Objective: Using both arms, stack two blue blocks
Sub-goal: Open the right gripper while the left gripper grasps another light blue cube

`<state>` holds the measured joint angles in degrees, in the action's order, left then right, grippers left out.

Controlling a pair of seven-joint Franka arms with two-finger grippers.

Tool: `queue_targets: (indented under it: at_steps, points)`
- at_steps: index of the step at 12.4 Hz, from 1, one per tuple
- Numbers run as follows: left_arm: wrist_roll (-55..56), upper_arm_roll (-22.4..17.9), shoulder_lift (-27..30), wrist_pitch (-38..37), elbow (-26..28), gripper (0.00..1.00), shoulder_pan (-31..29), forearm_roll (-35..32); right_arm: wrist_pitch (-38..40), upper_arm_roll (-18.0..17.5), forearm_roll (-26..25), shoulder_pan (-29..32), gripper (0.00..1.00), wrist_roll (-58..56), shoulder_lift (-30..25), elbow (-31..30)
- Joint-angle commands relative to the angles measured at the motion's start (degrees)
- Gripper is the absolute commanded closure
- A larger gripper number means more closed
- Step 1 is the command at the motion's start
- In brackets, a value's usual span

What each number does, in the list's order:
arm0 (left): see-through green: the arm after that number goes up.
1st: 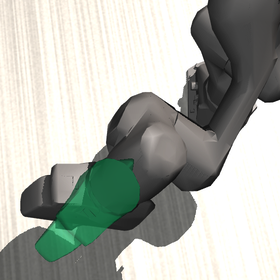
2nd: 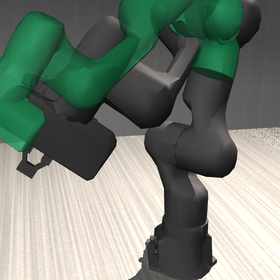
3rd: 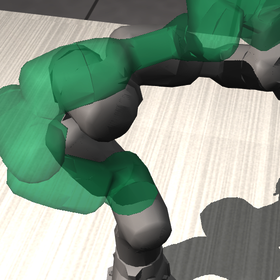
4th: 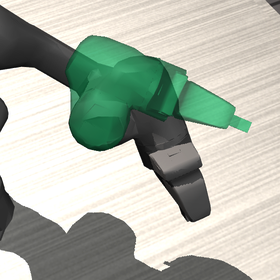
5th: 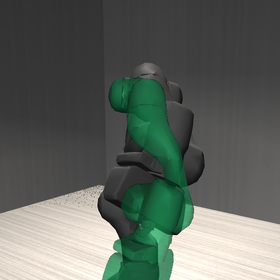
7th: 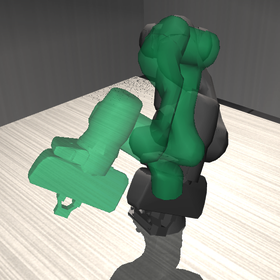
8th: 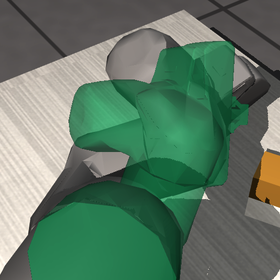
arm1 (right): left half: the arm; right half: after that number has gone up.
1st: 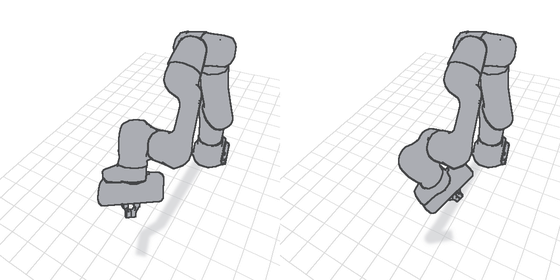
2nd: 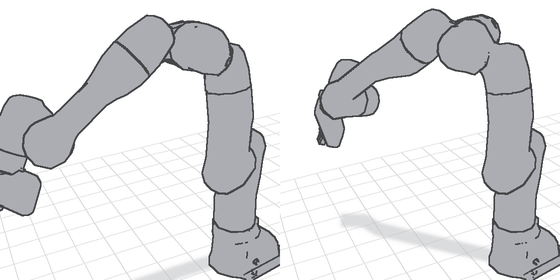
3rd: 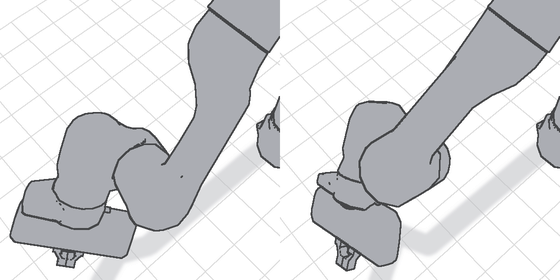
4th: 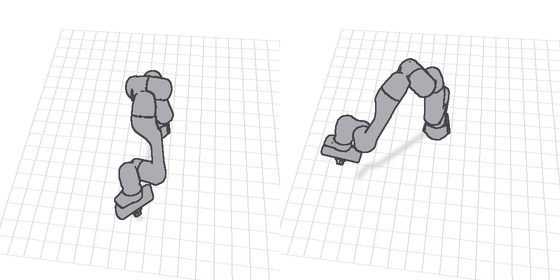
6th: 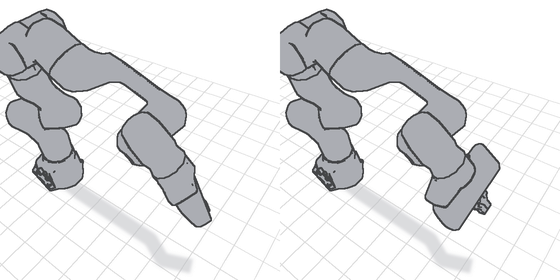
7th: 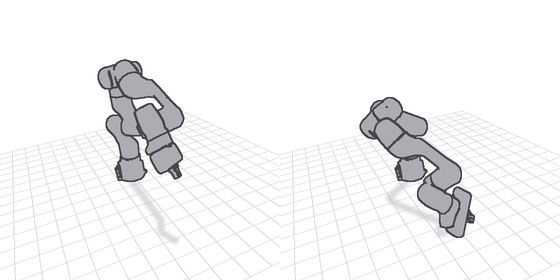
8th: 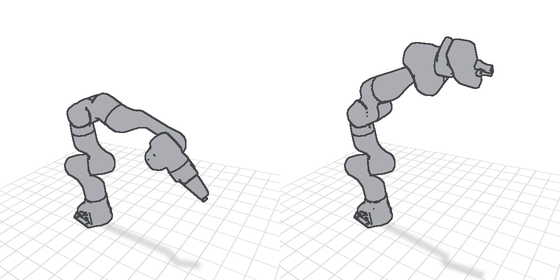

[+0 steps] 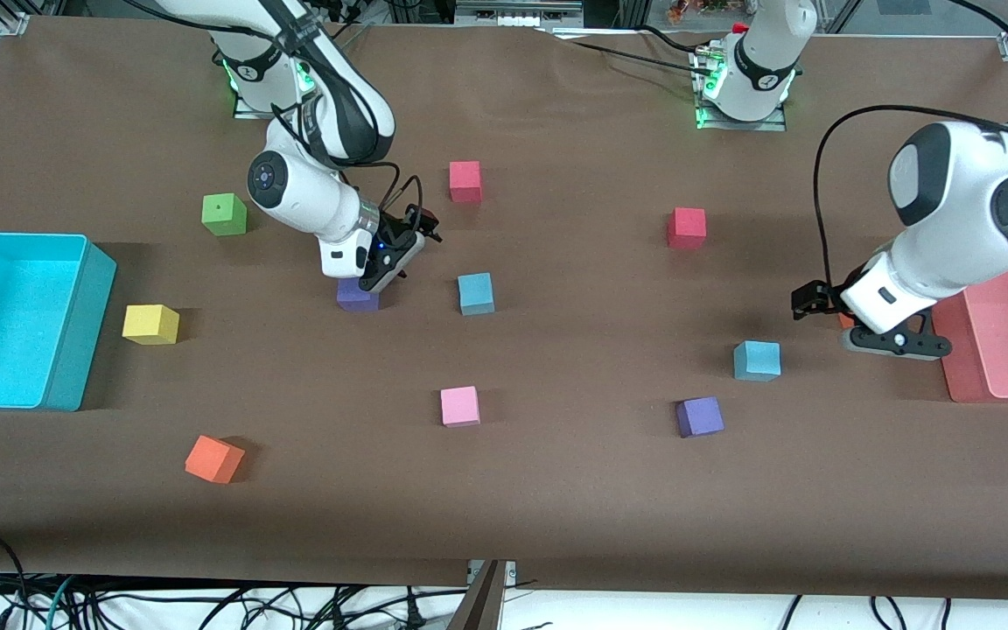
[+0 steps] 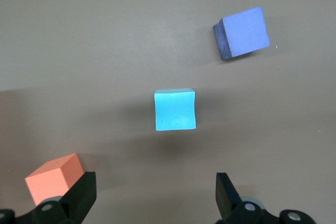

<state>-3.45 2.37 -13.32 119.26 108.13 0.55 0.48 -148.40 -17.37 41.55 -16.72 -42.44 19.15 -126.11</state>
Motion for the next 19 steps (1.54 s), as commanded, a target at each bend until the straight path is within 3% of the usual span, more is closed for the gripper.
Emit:
queue_targets:
  at_steps: [1,3,7,8,11,15,16,17,19]
  points:
    - [-2.0,-0.4,-4.8,6.0,0.8,0.00,1.5,1.0,-6.3,-0.2,19.1,-3.5,0.00,-19.6,4.9,1.1]
    - [-2.0,-0.4,-7.2,8.0,0.9,0.00,2.8,0.6,-9.2,-0.1,32.8,-5.4,0.00,-37.3,7.6,2.1]
    - [-2.3,-0.4,-11.4,16.6,1.6,0.00,3.0,0.4,-9.7,2.2,53.3,-7.0,0.00,-61.1,12.0,5.7]
    - [-2.3,-0.4,-12.0,18.8,2.6,0.00,3.0,0.3,-9.7,2.5,55.8,-7.4,0.00,-63.2,12.2,5.7]
    - [-6.0,-0.5,-14.5,27.3,5.4,0.00,3.1,0.8,-9.7,3.7,56.2,-8.5,0.00,-65.8,13.4,6.8]
    - [-6.0,-0.5,-16.2,27.6,5.8,0.00,3.1,1.2,-9.6,4.7,56.1,-8.9,0.00,-67.8,13.5,7.3]
    - [-5.9,-0.5,-16.2,27.6,5.9,0.06,3.1,1.2,-9.5,4.8,56.1,-8.9,0.00,-68.2,13.6,7.5]
    - [-5.8,-0.5,-16.1,27.5,6.0,0.22,3.1,1.2,-9.5,4.8,56.1,-8.9,0.00,-68.3,13.6,7.6]
    - [-5.8,-0.5,-16.0,27.3,6.4,0.74,3.1,1.2,-9.4,4.8,56.1,-8.9,0.00,-69.3,13.6,7.6]
